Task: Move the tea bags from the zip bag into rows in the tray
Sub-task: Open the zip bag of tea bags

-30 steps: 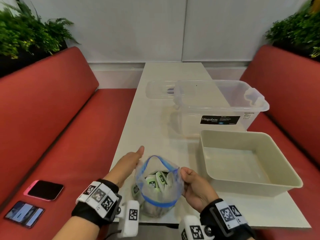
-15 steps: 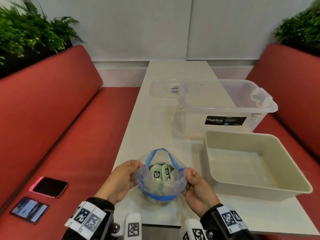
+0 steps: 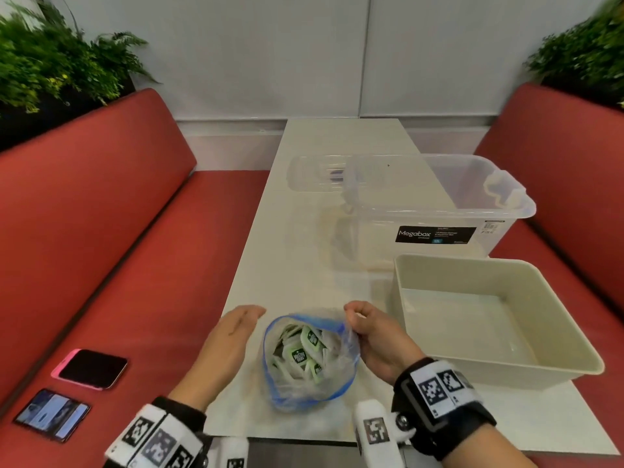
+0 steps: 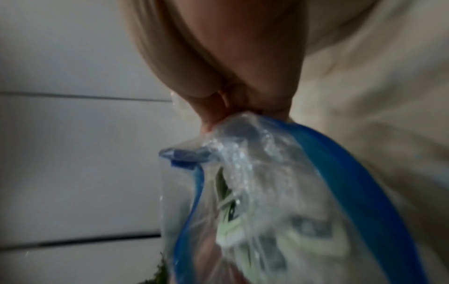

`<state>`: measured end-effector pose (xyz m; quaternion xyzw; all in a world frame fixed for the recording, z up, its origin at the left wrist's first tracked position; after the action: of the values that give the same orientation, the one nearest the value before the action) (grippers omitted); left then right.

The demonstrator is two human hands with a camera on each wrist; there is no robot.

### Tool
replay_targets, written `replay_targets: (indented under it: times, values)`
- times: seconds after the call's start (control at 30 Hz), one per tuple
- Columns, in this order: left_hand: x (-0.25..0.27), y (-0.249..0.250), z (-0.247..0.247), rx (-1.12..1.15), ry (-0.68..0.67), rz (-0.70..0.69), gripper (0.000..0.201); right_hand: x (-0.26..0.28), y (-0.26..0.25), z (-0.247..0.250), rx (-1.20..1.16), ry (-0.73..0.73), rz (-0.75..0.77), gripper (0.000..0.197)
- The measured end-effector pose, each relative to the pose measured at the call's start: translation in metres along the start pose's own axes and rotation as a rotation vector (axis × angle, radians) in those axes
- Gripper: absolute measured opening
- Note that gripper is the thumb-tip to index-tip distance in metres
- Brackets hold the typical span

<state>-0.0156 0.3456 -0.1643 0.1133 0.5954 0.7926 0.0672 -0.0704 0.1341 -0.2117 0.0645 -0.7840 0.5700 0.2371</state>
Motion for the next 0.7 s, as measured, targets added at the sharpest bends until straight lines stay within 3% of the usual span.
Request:
replay_targets:
  times: [0.1,0.17,0.23,0.33,0.43,0.5,0.6,0.7]
  values:
    - [-0.01,0.026,-0.044,-0.091,-0.325,-0.053,0.028,-0.001,-0.02,-0.02,0.223,-0.084,0.033,0.022]
    - [-0.009,0.023,-0.07,-0.126,-0.512,0.036,0.024,-0.001,-0.031,-0.029,0.338,-0.097,0.064,0.022]
    - [-0.006,0.008,-0.084,0.049,-0.59,0.2,0.02,-0.002,-0.042,-0.032,0.461,-0.071,0.117,0.019]
    - [-0.002,-0.017,-0.085,0.515,-0.485,0.417,0.021,-0.002,-0.049,-0.023,0.68,0.02,0.165,0.005]
    - [0.009,-0.033,-0.082,0.875,-0.378,0.519,0.034,0.011,-0.041,-0.004,0.889,0.111,0.129,0.05]
    - [0.018,-0.041,-0.081,0.997,-0.327,0.528,0.038,0.025,-0.029,-0.003,1.039,0.109,0.111,0.062]
    - [0.032,-0.052,-0.083,1.133,-0.29,0.551,0.042,0.035,-0.022,-0.006,1.268,0.179,0.188,0.036]
    - [0.036,-0.064,-0.074,0.948,-0.243,0.545,0.044,0.032,-0.031,-0.006,1.296,0.227,0.28,0.021]
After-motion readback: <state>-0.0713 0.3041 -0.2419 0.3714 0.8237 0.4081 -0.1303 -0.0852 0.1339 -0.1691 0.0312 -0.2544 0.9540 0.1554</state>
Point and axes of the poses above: each hand's wrist, its own x-axis away from the middle knuckle, its own z-axis out of the back of the hand, y = z × x, the point moved 10 cm from there along -x, towards the middle knuckle, and after that the axes turned 13 degrees about x, right-handed, at the moved point
